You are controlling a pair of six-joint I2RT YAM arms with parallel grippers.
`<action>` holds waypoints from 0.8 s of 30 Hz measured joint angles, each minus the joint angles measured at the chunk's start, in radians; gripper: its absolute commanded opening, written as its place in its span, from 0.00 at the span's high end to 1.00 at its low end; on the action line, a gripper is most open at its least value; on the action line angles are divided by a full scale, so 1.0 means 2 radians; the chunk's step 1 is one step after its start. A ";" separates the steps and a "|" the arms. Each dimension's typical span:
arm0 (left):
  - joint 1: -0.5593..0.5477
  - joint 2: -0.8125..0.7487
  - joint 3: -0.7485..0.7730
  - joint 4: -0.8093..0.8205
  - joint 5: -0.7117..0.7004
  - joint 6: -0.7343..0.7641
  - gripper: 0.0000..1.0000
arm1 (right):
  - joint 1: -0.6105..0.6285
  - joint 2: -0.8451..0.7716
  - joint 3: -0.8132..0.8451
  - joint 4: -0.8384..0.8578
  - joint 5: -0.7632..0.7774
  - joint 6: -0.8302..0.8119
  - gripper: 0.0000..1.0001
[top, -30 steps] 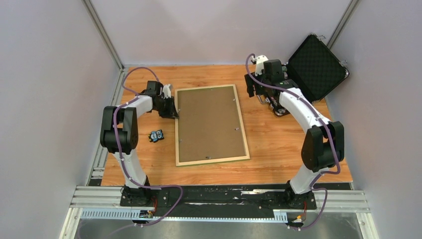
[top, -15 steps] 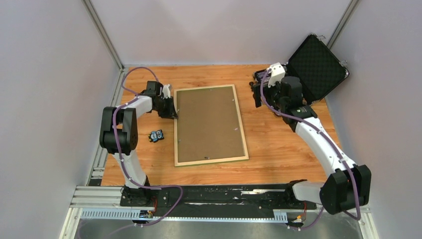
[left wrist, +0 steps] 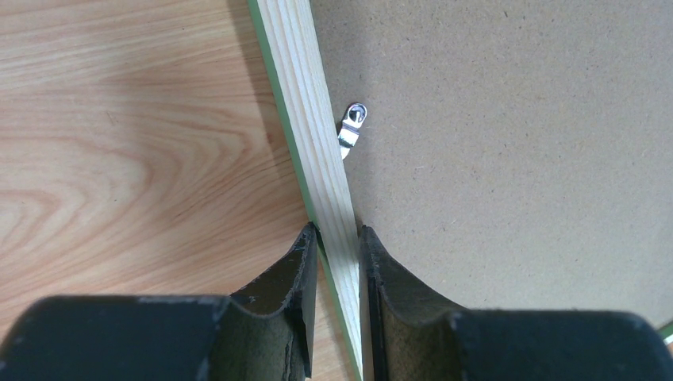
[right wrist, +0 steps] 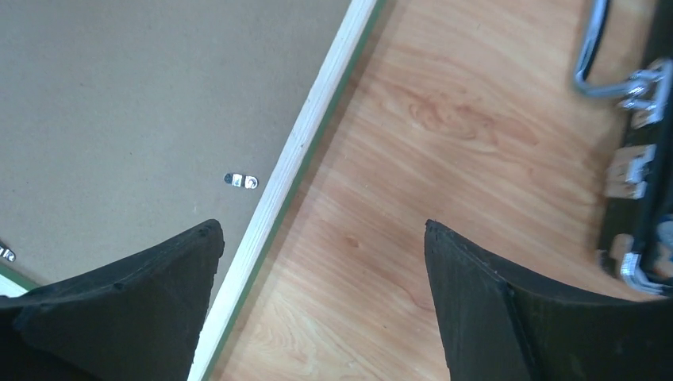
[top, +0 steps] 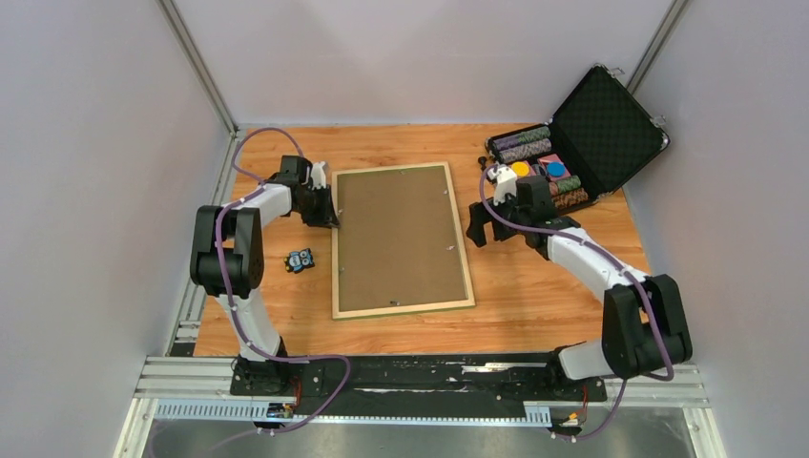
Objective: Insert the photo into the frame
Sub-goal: Install the photo frame at the center of the board.
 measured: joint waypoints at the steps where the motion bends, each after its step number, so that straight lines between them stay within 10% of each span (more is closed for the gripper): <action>1: 0.000 0.000 0.000 0.000 0.000 0.000 1.00 | 0.002 0.012 0.000 0.000 -0.002 0.005 0.06; 24: 0.000 0.000 0.000 0.000 0.000 0.003 1.00 | 0.068 0.203 0.101 -0.031 0.032 0.086 0.30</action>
